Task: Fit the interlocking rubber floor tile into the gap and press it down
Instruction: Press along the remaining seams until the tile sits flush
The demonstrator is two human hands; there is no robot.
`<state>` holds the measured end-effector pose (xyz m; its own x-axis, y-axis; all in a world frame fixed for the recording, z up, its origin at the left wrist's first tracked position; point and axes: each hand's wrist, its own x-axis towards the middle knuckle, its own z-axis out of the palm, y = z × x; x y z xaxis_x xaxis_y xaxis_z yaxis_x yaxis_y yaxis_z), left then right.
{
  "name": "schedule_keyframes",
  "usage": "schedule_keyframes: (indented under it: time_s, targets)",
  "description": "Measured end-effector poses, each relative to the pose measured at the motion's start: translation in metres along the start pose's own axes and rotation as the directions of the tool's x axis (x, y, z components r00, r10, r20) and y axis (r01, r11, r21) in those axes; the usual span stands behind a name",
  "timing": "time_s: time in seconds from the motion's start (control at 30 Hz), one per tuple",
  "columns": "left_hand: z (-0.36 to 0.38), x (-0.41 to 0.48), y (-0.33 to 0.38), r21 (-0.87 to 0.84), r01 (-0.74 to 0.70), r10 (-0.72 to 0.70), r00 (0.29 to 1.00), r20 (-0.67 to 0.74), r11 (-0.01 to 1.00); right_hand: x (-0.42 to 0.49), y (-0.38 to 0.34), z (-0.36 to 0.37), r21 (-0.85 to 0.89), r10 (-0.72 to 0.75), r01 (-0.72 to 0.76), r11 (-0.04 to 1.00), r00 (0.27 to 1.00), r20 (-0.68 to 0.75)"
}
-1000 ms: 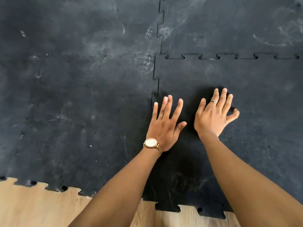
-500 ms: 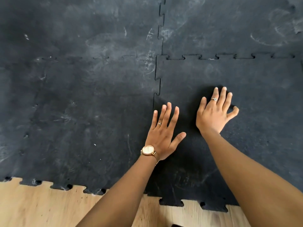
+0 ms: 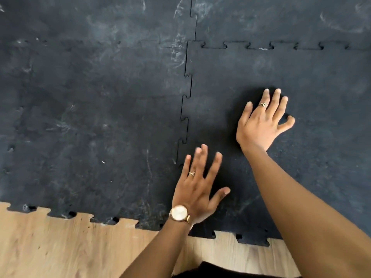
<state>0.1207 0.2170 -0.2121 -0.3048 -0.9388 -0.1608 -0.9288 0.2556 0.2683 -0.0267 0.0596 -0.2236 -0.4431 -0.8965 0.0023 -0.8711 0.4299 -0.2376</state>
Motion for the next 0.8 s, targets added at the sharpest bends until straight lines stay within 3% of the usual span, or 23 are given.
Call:
schedule_keyframes:
  time_s: [0.1, 0.23, 0.27, 0.37, 0.4, 0.57, 0.7, 0.8]
  targets:
    - [-0.009, 0.001, 0.001, -0.074, -0.034, 0.036, 0.999, 0.026, 0.997, -0.002, 0.002, -0.004, -0.003, 0.004, -0.004, 1.000, 1.000, 0.016]
    - [-0.018, -0.006, -0.009, -0.409, -0.004, -0.012, 0.999, -0.036, 0.913, -0.001, 0.000, -0.006, 0.020, 0.007, -0.007, 1.000, 1.000, 0.020]
    - [-0.015, -0.012, -0.014, -0.392, -0.010, -0.015, 0.998, -0.061, 0.920, -0.002, 0.000, -0.004, 0.008, 0.002, -0.002, 1.000, 1.000, 0.009]
    - [-0.005, -0.015, -0.020, -0.021, -0.096, 0.096, 0.995, -0.031, 0.995, 0.001, 0.000, 0.001, -0.029, 0.008, -0.008, 1.000, 1.000, -0.009]
    - [-0.003, -0.016, -0.019, 0.011, -0.093, 0.093, 0.996, -0.012, 0.996, 0.000, 0.000, 0.000, -0.036, 0.013, -0.013, 0.999, 1.000, -0.003]
    - [-0.007, -0.014, -0.017, -0.009, -0.066, 0.066, 0.998, -0.016, 0.998, -0.001, -0.001, -0.004, -0.024, 0.014, -0.014, 1.000, 1.000, 0.023]
    - [-0.012, 0.015, -0.009, -0.121, 0.166, -0.187, 0.965, -0.185, 0.979, 0.000, -0.001, -0.005, -0.020, 0.014, -0.014, 1.000, 1.000, 0.020]
    - [-0.007, 0.025, -0.011, 0.018, 0.151, -0.146, 0.976, -0.164, 0.988, -0.001, -0.001, -0.006, -0.035, 0.009, -0.008, 0.999, 1.000, 0.025]
